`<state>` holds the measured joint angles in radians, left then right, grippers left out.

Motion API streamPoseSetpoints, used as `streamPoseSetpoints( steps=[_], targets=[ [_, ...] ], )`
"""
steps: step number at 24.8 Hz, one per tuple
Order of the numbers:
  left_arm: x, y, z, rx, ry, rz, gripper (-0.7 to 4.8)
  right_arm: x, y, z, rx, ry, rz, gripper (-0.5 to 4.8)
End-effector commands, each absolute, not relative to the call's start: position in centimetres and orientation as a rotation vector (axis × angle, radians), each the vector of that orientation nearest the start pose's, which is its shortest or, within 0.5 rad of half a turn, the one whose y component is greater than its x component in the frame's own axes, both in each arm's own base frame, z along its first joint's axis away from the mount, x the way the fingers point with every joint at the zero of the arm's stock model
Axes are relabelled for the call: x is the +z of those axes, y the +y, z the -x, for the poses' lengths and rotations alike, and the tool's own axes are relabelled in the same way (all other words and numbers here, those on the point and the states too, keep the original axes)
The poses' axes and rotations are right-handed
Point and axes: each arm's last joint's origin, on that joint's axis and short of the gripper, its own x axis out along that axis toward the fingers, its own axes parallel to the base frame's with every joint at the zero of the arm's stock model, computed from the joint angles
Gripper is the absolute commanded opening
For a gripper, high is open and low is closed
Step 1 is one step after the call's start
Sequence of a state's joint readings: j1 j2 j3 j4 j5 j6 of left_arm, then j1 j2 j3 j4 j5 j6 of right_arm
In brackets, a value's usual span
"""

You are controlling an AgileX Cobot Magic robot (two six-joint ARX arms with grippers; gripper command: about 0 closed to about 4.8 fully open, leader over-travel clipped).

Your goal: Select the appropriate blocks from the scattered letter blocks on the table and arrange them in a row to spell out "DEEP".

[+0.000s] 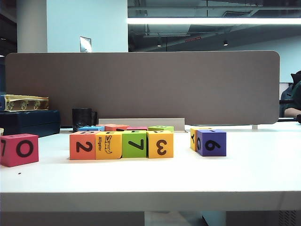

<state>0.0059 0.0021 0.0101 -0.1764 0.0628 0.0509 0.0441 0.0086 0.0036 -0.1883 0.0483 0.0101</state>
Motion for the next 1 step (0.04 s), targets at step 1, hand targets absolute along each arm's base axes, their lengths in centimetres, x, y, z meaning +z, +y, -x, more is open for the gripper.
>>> streamPoseSetpoints(
  steps=[1],
  targets=[
    [14.94, -0.12, -9.58, -0.063, 0.17, -0.042, 0.21, 14.68, 0.29, -9.58, 0.0, 0.178, -0.006, -0.01]
  ],
)
